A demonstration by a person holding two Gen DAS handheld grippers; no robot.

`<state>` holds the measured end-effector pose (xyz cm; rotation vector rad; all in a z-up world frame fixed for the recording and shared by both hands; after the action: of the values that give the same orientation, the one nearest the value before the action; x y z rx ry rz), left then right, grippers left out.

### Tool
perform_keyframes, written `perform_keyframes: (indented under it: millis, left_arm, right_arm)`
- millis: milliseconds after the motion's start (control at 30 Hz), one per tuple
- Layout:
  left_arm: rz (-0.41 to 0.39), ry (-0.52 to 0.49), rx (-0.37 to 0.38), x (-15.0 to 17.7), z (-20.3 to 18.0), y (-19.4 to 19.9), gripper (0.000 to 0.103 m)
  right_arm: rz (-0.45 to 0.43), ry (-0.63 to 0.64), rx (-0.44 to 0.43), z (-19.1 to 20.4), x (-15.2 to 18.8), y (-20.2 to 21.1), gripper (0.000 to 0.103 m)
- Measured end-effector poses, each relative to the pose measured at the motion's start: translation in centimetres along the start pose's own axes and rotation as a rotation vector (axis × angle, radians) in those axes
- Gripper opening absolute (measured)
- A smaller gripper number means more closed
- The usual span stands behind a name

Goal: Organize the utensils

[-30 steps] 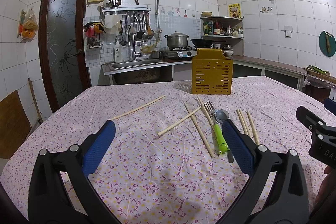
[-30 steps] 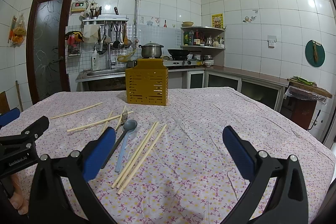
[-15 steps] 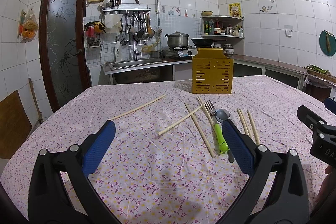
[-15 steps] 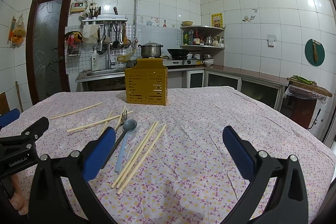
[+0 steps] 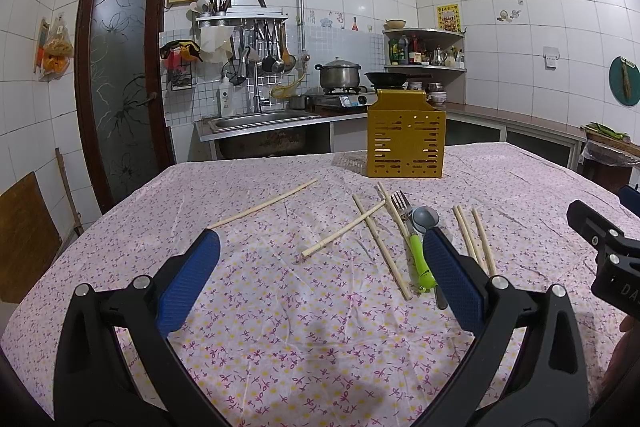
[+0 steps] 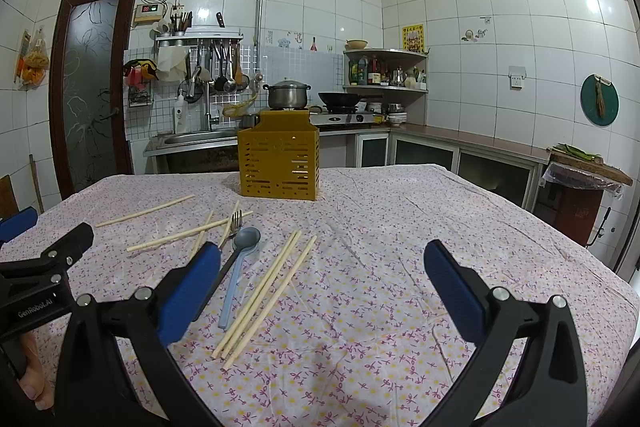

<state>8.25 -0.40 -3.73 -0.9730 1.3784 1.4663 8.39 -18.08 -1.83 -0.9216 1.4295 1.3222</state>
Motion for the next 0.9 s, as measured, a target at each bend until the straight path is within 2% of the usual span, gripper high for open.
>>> perform_keyframes:
  millis: [900]
  left_arm:
    - [0.003, -0.002, -0.001, 0.09, -0.05, 0.00, 0.098]
  right_arm:
    - [-0.002, 0.001, 0.005, -0.02, 0.30, -0.37, 0.099]
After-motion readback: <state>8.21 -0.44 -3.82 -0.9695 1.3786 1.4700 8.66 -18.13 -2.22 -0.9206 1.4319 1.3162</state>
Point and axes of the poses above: each gripper's, at about its wrist camera, not at the fingertips, and y roughly against the way its jaws point, z to its left, x to its underside, the point moved 8 cm from there along -y, roughly the way its jaws point, and after that the axes turned 2 degrees about -y, right-handed, at the moved point
